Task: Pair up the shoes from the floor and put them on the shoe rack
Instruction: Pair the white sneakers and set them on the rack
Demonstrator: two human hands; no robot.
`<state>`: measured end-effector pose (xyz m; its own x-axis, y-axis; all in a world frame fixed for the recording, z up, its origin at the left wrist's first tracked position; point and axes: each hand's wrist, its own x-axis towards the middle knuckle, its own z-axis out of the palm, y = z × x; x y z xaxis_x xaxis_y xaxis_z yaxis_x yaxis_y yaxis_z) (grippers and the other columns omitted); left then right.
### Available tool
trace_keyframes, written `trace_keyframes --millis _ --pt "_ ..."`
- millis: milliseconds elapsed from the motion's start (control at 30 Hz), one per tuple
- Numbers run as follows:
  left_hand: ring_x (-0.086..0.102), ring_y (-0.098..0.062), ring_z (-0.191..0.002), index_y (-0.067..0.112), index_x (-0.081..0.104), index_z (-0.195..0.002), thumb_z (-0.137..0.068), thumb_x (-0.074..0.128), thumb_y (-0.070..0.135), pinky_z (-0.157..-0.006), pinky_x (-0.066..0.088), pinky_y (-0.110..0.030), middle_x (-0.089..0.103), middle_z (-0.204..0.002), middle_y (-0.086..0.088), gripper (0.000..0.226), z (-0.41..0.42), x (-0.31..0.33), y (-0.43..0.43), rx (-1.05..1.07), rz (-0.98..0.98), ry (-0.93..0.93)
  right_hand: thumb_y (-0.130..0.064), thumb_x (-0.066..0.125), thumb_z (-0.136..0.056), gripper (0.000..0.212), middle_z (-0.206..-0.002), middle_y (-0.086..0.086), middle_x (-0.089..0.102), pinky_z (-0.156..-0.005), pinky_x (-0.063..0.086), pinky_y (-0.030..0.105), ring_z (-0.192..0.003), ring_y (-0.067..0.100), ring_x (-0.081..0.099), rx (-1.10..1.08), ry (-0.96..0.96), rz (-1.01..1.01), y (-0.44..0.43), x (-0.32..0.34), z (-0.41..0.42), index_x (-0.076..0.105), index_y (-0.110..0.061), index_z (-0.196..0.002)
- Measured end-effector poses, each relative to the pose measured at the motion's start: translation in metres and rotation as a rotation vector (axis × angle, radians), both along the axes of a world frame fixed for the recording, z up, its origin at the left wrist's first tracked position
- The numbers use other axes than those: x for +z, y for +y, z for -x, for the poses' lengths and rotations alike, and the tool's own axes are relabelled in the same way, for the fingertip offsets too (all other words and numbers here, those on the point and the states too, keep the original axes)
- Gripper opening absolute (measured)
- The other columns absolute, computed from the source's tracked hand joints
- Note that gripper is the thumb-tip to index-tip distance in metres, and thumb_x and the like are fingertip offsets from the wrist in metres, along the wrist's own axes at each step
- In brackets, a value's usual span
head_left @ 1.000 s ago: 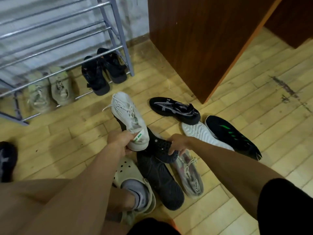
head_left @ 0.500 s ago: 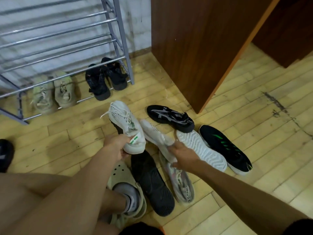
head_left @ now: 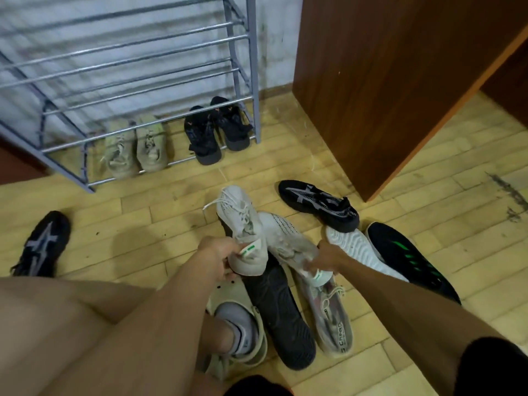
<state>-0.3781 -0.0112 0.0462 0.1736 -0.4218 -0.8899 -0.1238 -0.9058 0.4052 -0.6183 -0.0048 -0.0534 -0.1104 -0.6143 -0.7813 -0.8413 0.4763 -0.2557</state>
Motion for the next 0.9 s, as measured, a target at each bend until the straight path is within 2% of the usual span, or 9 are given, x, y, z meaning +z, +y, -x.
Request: trace_keyframes --millis 67,133,200,333,433,533,667,800,900 --pt "0.054 -0.026 -0.068 0.003 0.061 -0.101 -0.08 0.072 0.007 -0.054 0.044 -0.034 0.06 -0.089 -0.015 0.025 0.001 -0.001 -0.001 -0.001 0.004 0.009 -0.024 0.077 -0.076 0.069 -0.128 0.02 0.057 -0.082 0.058 0.036 -0.103 0.031 0.062 -0.057 -0.034 -0.063 -0.01 0.007 -0.003 0.046 0.006 -0.13" --pt "0.057 -0.027 -0.076 0.003 0.061 -0.093 -0.078 0.074 0.009 -0.054 0.045 -0.033 0.062 -0.091 -0.016 0.02 0.004 0.0 -0.002 -0.003 0.005 0.014 -0.011 0.07 -0.085 0.053 -0.138 0.024 0.049 -0.09 0.055 0.044 -0.118 0.04 0.057 -0.087 -0.068 -0.151 -0.016 0.022 -0.007 0.048 0.008 -0.129" --pt "0.058 -0.03 -0.087 0.005 0.06 -0.082 -0.078 0.076 0.01 -0.055 0.046 -0.034 0.064 -0.101 -0.017 0.017 0.006 0.001 -0.003 0.008 0.014 0.016 -0.001 0.067 -0.086 0.05 -0.146 0.025 0.041 -0.09 0.054 0.048 -0.126 0.046 0.049 -0.144 -0.126 -0.174 -0.02 0.03 -0.007 0.045 0.008 -0.13" --pt "0.058 -0.032 -0.089 0.004 0.061 -0.081 -0.077 0.074 0.006 -0.058 0.048 -0.035 0.066 -0.11 -0.021 0.014 0.011 0.007 -0.002 0.049 0.069 0.025 -0.002 0.076 -0.074 0.033 -0.113 0.031 0.062 -0.075 0.06 0.051 -0.089 0.044 0.07 -0.151 -0.086 -0.093 -0.024 0.044 -0.002 0.061 0.01 -0.101" --pt "0.062 -0.032 -0.094 0.004 0.063 -0.082 -0.078 0.071 0.001 -0.073 0.051 -0.04 0.068 -0.11 -0.021 0.009 0.012 0.019 0.001 0.086 0.109 0.048 -0.003 0.073 -0.077 0.015 -0.09 0.027 0.069 -0.068 0.061 0.047 -0.074 0.038 0.073 -0.177 -0.079 0.002 -0.028 0.059 0.002 0.065 0.007 -0.086" --pt "0.061 -0.029 -0.087 -0.002 0.066 -0.097 -0.08 0.065 -0.004 -0.083 0.052 -0.044 0.068 -0.1 -0.02 0.017 0.01 0.037 -0.001 0.117 0.138 0.1 -0.005 0.072 -0.081 0.011 -0.087 0.024 0.07 -0.071 0.062 0.045 -0.073 0.032 0.072 -0.257 -0.147 0.12 -0.035 0.083 0.003 0.067 0.005 -0.085" --pt "0.057 -0.026 -0.085 0.003 0.059 -0.088 -0.088 0.059 -0.001 -0.084 0.05 -0.044 0.06 -0.086 -0.011 0.004 -0.004 0.067 -0.017 0.146 0.186 0.132 -0.002 0.072 -0.081 0.011 -0.083 0.013 0.067 -0.07 0.06 0.04 -0.084 0.032 0.068 -0.397 -0.352 0.287 -0.057 0.123 -0.006 0.062 -0.006 -0.082" --pt "0.052 -0.028 -0.096 0.007 0.055 -0.075 -0.091 0.054 -0.004 -0.084 0.046 -0.045 0.058 -0.1 -0.012 0.019 -0.031 0.088 -0.047 0.152 0.291 0.087 -0.001 0.074 -0.079 0.029 -0.101 0.013 0.07 -0.062 0.061 0.035 -0.087 0.03 0.071 -0.437 -0.496 0.359 -0.092 0.15 -0.027 0.064 -0.004 -0.106" --pt "0.052 -0.028 -0.095 0.008 0.052 -0.072 -0.09 0.049 -0.009 -0.086 0.044 -0.047 0.056 -0.104 -0.012 0.025 -0.05 0.093 -0.073 0.137 0.341 0.034 0.001 0.075 -0.077 0.029 -0.095 0.012 0.07 -0.057 0.062 0.036 -0.085 0.031 0.071 -0.472 -0.55 0.41 -0.118 0.165 -0.048 0.065 -0.003 -0.103"
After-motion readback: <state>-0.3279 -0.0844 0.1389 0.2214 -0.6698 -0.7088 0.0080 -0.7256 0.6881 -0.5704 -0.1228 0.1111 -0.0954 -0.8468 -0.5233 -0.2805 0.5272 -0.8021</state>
